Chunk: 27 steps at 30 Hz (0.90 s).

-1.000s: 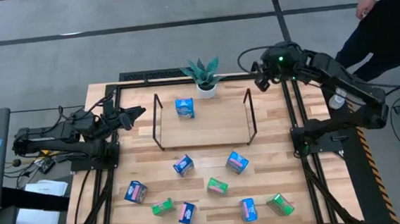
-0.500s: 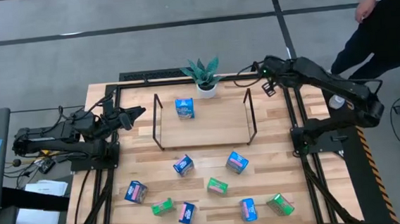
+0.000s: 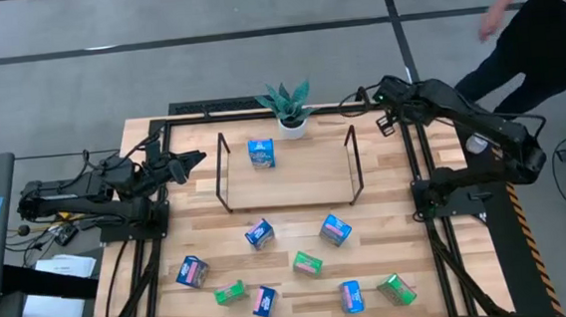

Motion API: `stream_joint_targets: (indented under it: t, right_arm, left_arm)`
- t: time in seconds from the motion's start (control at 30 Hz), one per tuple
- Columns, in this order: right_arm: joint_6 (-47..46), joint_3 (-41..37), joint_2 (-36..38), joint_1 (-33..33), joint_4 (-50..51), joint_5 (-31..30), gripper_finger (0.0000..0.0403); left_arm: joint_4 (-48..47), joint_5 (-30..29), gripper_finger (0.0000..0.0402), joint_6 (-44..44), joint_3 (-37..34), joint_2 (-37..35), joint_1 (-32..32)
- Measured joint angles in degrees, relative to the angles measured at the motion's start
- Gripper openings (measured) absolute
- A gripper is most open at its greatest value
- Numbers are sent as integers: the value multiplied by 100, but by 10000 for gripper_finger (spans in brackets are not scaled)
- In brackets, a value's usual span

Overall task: Stack cereal on shelf
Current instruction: Put the top light blue cereal box on the shelf aligned with the other light blue cereal box

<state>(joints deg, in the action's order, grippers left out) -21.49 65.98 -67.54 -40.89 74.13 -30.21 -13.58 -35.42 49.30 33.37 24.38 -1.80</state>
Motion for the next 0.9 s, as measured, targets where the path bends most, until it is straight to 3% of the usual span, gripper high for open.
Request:
stream_joint_targets:
  t: [0.23, 0.47, 0.7, 0.9]
  right_arm:
    - [383, 275, 893, 545, -1124, 1664, 54]
    - [20, 382, 1928, 1014, -2059, 2557, 56]
    - [-100, 382, 2628, 1805, -2526, 2942, 93]
    - [-767, 382, 3064, 2589, -2127, 2897, 146]
  left_arm:
    - [-1, 0, 300, -13, 0, 0, 0]
    - [-2, 0, 300, -15, 0, 0, 1]
    - [-2, -24, 300, -17, 1, 0, -1]
    - [-1, -25, 300, -61, 1, 1, -1]
